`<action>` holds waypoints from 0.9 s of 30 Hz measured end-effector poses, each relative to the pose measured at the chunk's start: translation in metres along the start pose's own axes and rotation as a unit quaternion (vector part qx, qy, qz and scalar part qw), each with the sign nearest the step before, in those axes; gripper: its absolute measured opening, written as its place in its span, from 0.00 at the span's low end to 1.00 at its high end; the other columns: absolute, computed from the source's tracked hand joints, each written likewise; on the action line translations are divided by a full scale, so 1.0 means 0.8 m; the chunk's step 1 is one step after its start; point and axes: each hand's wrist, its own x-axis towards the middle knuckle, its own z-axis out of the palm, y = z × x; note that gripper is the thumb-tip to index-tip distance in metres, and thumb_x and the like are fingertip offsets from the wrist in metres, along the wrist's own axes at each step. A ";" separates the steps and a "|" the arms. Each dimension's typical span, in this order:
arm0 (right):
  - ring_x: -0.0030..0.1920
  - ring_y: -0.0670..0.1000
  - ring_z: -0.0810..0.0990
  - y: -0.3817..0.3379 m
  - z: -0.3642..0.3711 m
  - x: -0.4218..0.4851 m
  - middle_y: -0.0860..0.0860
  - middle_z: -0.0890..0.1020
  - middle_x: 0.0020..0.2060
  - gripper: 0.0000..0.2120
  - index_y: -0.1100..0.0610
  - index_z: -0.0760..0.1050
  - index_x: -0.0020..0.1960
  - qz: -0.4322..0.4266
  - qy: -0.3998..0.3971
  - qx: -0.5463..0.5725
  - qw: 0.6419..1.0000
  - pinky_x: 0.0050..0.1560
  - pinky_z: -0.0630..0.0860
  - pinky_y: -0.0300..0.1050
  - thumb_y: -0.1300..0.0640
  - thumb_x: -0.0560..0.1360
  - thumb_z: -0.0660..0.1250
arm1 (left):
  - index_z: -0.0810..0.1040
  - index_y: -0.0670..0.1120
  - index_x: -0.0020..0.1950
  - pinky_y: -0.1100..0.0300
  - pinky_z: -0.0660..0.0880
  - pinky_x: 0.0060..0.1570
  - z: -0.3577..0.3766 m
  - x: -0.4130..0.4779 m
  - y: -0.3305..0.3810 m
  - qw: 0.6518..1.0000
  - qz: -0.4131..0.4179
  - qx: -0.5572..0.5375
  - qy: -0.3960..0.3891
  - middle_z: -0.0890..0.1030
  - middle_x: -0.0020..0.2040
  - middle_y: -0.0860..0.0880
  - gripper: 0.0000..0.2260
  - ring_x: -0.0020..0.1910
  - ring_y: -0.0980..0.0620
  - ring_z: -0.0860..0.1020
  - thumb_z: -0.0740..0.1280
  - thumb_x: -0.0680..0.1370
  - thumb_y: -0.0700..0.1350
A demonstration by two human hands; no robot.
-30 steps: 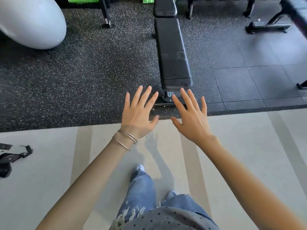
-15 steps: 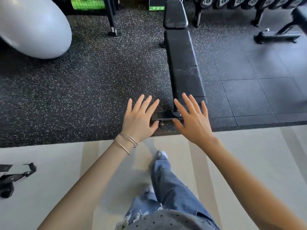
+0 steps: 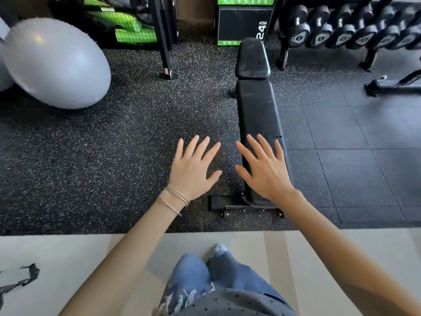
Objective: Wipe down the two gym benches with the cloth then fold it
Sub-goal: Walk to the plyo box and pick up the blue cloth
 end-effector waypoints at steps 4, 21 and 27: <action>0.75 0.56 0.55 0.002 0.003 0.055 0.53 0.62 0.74 0.27 0.47 0.59 0.74 0.002 -0.001 0.008 1.000 0.72 0.47 0.64 0.40 0.78 0.53 | 0.56 0.54 0.76 0.39 0.52 0.73 0.006 0.042 -0.033 1.000 -0.012 -0.006 -0.001 0.62 0.76 0.47 0.29 0.75 0.43 0.58 0.52 0.77 0.63; 0.72 0.53 0.61 -0.120 -0.003 0.372 0.51 0.66 0.72 0.25 0.47 0.61 0.73 0.074 -0.041 0.023 0.996 0.69 0.59 0.56 0.40 0.79 0.54 | 0.60 0.53 0.74 0.46 0.56 0.73 -0.009 0.259 -0.331 0.999 0.032 -0.025 -0.034 0.67 0.72 0.48 0.27 0.73 0.46 0.62 0.57 0.77 0.59; 0.72 0.56 0.62 -0.146 -0.022 0.443 0.53 0.68 0.70 0.24 0.48 0.64 0.72 0.080 0.012 0.047 0.996 0.68 0.62 0.57 0.42 0.79 0.57 | 0.59 0.54 0.74 0.45 0.54 0.73 -0.020 0.319 -0.387 0.998 0.054 -0.017 -0.013 0.66 0.73 0.48 0.27 0.74 0.46 0.60 0.55 0.77 0.60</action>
